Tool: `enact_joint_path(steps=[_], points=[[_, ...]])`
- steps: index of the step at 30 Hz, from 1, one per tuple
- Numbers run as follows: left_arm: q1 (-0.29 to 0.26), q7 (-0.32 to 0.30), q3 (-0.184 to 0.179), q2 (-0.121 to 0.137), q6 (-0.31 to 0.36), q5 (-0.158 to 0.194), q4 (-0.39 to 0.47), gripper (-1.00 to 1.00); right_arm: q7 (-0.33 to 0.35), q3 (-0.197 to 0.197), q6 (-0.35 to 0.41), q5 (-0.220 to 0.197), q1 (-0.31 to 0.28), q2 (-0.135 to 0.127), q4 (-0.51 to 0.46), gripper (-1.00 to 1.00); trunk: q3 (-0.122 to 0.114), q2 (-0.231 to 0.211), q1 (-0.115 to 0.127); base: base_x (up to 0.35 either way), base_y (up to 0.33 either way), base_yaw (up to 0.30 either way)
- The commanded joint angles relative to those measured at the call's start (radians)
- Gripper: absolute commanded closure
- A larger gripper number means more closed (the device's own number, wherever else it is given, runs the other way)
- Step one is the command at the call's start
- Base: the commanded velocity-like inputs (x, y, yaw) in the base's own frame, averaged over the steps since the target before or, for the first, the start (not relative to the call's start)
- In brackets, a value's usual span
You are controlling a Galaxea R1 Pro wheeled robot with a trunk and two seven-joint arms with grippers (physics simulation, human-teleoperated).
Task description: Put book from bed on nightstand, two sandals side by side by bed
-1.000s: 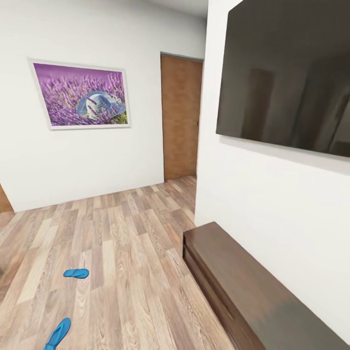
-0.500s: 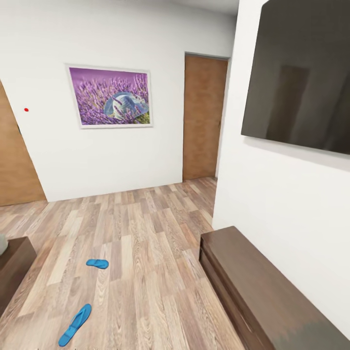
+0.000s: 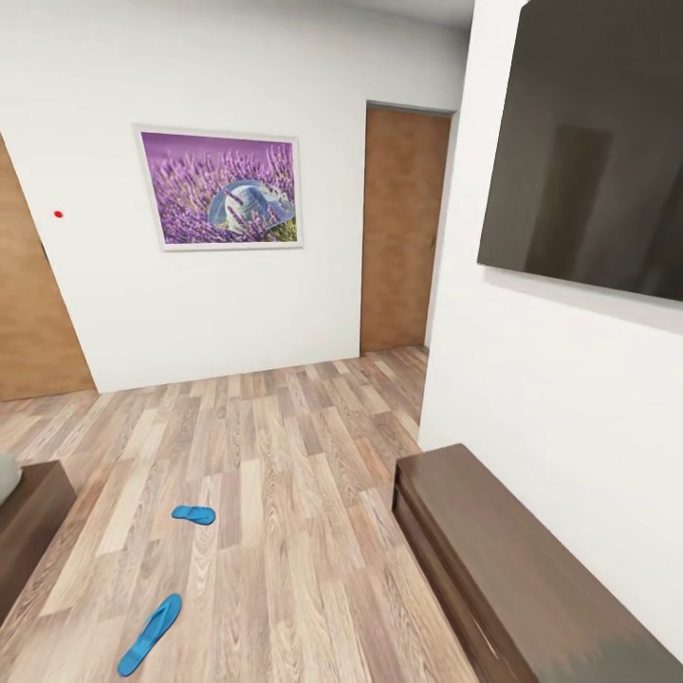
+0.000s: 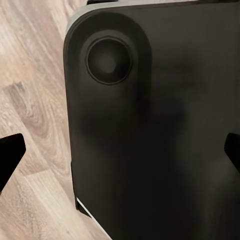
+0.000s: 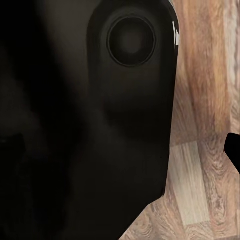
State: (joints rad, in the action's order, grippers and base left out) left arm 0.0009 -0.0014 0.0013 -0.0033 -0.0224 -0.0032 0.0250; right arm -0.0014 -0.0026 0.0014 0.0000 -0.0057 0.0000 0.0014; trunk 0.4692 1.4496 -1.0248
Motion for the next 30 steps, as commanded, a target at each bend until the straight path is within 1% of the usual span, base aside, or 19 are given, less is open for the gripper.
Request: enact_joint_path(steps=[1, 15, 22, 30], points=[[0.0, 0.0, 0.0, 0.0, -0.002, -0.001, 0.001, -1.0, 0.0, 0.0, 0.0, 0.0, 0.0, 0.0, 0.0, -1.0, 0.001, 0.0, 0.0, 0.175, 0.0, 0.004], [0.0, 0.0, 0.0, 0.0, -0.003, 0.0, 0.003, -1.0, 0.0, 0.0, 0.0, 0.0, 0.0, 0.0, 0.0, -1.0, 0.001, 0.0, 0.0, 0.285, 0.0, 0.001], [0.0, 0.0, 0.0, -0.001, -0.002, 0.0, 0.025, -1.0, 0.0, 0.0, 0.0, 0.0, 0.0, 0.0, 0.0, -1.0, 0.001, 0.0, 0.0, 0.276, 0.0, 0.0], [0.0, 0.001, 0.0, 0.0, -0.002, 0.0, 0.03, -1.0, 0.0, 0.0, 0.0, 0.0, 0.0, 0.0, 0.0, -1.0, 0.001, 0.0, 0.0, 0.268, 0.0, 0.002]])
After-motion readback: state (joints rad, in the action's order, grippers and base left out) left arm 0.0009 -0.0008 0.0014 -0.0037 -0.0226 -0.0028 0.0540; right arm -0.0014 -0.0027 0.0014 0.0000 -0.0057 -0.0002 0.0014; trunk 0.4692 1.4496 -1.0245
